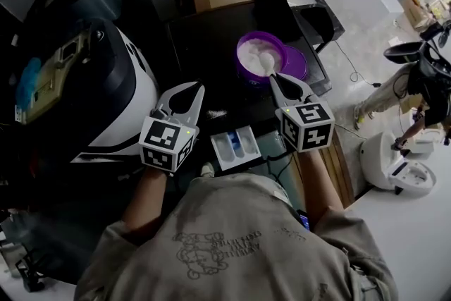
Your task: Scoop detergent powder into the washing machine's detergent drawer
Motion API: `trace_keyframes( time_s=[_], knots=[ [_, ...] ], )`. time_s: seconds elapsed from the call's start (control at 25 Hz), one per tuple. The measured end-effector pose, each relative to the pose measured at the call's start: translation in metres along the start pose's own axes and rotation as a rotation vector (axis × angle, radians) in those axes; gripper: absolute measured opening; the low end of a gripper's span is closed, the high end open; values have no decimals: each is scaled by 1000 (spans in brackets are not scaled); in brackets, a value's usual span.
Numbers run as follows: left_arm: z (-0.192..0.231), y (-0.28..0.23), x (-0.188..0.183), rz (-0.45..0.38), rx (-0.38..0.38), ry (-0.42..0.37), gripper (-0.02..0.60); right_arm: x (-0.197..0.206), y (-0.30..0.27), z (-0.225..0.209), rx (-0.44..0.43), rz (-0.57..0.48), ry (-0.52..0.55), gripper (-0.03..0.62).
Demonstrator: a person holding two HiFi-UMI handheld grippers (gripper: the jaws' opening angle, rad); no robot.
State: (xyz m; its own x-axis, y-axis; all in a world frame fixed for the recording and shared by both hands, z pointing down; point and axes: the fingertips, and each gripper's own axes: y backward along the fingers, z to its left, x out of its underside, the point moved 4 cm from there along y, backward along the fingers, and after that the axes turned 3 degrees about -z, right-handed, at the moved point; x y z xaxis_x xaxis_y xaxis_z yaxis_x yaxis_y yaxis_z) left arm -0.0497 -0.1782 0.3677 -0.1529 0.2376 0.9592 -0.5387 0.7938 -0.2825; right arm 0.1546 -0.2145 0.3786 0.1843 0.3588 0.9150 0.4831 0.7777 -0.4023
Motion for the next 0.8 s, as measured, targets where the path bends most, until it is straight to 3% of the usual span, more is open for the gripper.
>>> trace_keyframes(
  time_s=[0.24, 0.44, 0.8],
  knots=[
    [9, -11, -17, -16, -36, -33, 0, -14, -10, -16, 1, -50, -23, 38],
    [16, -10, -22, -31, -79, -6, 0, -15, -15, -21, -15, -51, -25, 38],
    [14, -20, -27, -22, -94, -26, 0, -17, -17, -32, -28, -62, -26, 38]
  ],
)
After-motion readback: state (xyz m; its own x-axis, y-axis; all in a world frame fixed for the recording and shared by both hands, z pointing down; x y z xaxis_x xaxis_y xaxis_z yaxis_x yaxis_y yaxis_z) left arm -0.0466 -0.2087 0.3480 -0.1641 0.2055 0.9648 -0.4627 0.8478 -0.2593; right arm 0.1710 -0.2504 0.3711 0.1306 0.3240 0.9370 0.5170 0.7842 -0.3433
